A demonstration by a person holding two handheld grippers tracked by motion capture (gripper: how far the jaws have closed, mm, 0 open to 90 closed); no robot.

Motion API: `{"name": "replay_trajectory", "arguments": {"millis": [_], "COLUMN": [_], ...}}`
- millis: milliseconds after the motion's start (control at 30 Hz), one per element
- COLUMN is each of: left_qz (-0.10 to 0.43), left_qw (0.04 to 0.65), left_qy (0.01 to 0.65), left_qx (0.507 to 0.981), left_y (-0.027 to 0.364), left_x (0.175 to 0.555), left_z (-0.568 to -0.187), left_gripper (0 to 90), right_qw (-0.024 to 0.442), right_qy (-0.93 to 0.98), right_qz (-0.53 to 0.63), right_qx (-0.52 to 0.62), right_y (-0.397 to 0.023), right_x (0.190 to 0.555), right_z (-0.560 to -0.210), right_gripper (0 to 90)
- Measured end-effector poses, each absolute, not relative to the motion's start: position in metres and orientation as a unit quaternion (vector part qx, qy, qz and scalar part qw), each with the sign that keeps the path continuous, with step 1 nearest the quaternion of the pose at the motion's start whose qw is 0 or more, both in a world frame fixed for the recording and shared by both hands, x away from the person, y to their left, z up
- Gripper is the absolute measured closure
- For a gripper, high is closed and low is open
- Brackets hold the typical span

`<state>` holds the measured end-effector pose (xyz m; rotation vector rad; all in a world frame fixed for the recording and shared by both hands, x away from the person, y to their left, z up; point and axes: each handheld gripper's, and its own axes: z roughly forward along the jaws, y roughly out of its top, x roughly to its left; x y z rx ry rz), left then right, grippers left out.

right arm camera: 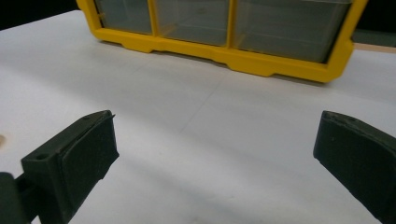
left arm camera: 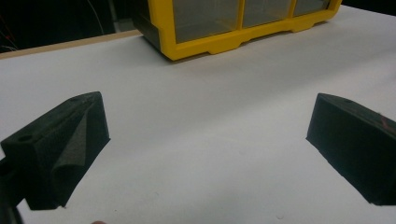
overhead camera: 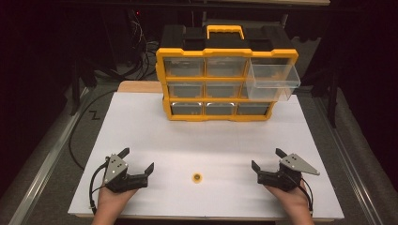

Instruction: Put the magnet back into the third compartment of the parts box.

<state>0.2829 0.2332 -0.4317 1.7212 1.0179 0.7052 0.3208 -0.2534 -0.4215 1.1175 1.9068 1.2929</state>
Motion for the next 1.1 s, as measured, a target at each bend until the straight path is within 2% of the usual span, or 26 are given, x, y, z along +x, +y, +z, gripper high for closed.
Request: {"name": "replay_trajectory", "arguments": {"millis": [533,1100], "left_qz": [0.279,0.279], "left_qw": [0.489,0.487], "left_qy": [0.412,0.401], "left_qx": [0.717,0.724], "left_y": [0.233,0.231], "left_x": [0.283,0.282], "left_z": [-0.431,-0.431], "left_gripper": [0.1,0.1], "right_qw": [0.264,0.243], "right_qy": [0.728,0.741], "right_qz": [0.493,0.488], "right_qx": [0.396,0.392], "right_y": [-0.220,-0.191], "right_x": [0.330,0.363], "right_z": [-0.418,-0.415], "right_gripper": [0.9,1.1]}}
